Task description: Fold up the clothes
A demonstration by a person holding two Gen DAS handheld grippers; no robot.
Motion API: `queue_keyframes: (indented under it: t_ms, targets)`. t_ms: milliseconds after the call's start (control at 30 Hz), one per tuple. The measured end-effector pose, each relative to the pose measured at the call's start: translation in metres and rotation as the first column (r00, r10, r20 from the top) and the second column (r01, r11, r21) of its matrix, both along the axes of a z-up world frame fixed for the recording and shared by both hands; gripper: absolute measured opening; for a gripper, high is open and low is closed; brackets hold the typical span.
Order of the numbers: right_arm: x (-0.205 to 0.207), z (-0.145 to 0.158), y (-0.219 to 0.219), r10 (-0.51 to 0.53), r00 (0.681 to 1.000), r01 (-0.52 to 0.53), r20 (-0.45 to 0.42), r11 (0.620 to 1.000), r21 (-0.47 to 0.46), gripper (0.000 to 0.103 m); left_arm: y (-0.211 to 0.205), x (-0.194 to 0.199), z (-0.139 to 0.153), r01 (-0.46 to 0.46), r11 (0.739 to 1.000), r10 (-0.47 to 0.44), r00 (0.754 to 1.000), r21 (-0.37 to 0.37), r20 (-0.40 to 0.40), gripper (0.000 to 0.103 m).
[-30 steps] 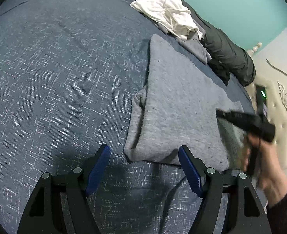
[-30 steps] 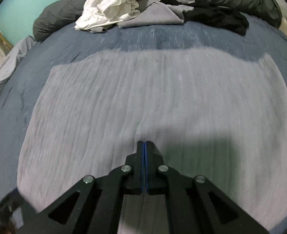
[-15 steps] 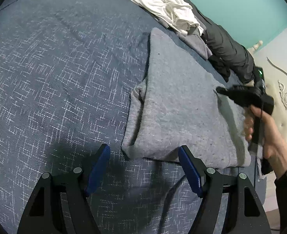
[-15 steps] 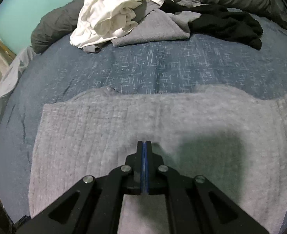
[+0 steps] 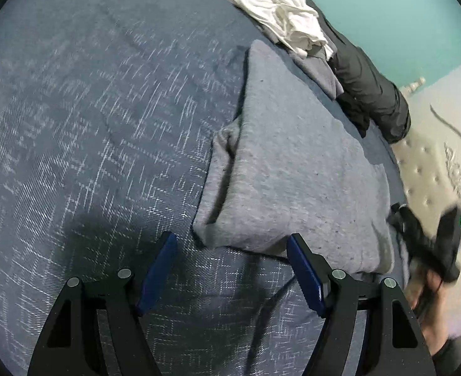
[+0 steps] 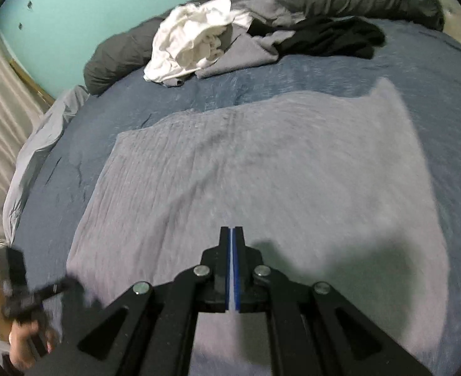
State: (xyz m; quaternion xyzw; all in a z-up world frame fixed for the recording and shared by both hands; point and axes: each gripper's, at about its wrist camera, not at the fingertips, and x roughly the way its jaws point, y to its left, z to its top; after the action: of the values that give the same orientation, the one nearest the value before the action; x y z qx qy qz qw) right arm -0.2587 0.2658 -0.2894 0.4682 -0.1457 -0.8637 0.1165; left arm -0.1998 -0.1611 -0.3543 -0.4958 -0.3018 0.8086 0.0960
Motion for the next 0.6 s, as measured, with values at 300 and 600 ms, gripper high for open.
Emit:
queue_keyframes:
  t_ms: [300, 600]
  targets:
    - [0.071, -0.017, 0.051, -0.136, 0.990, 0.135, -0.029, 0.990, -0.049, 0.018, 0.006, -0.011, 0.003, -0.024, 0.999, 0.025, 0.999, 0.025, -0.024, 0.076]
    - [0.092, -0.032, 0.064, -0.142, 0.988, 0.138, -0.066, 0.989, -0.052, 0.020, 0.002, -0.017, -0.005, -0.067, 0.990, 0.073, 0.996, 0.126, -0.046, 0.039]
